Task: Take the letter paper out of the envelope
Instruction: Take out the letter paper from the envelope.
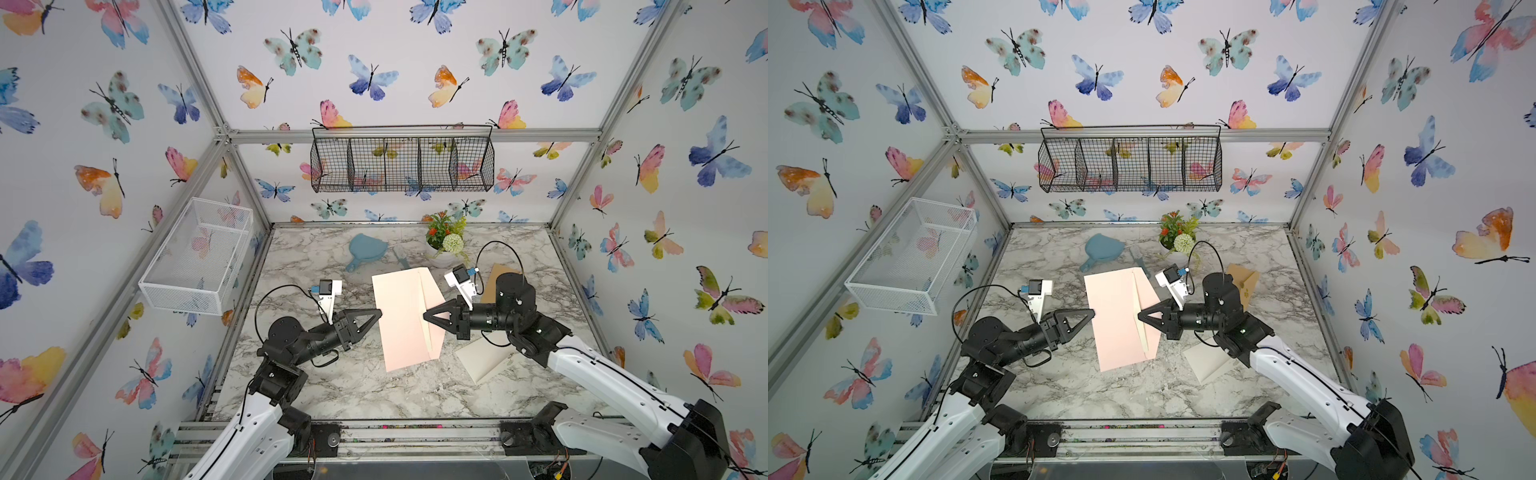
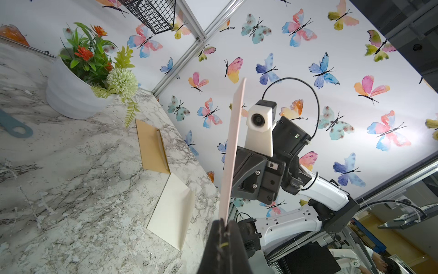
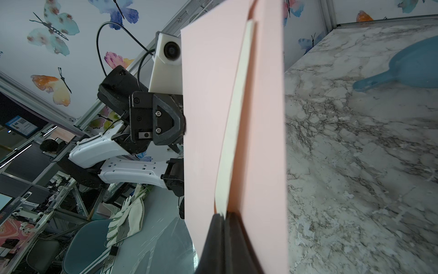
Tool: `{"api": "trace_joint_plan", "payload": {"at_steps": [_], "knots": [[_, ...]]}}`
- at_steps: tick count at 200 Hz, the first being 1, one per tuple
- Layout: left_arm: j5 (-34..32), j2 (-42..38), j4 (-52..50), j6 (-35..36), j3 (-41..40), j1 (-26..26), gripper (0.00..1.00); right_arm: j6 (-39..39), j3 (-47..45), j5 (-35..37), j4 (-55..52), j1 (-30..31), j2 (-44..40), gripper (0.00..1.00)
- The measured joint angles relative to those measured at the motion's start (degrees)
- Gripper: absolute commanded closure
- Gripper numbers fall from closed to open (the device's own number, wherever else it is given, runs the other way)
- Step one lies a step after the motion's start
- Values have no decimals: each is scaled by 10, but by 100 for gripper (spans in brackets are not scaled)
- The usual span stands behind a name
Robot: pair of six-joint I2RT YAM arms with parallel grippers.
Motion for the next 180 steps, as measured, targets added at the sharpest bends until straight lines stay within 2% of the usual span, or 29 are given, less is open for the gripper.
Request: {"api": "trace_joint_plan", "payload": {"at_steps": [123, 150, 180], "knots": [[-3, -19, -76, 42, 15, 24, 98, -45, 0, 40, -95, -3, -47, 99], [-3, -30, -103, 52, 17, 62, 98, -60, 0, 56, -130, -15, -66, 99], [17, -28, -121, 58, 17, 129, 98, -76, 4, 71, -155, -24, -77, 99]]}}
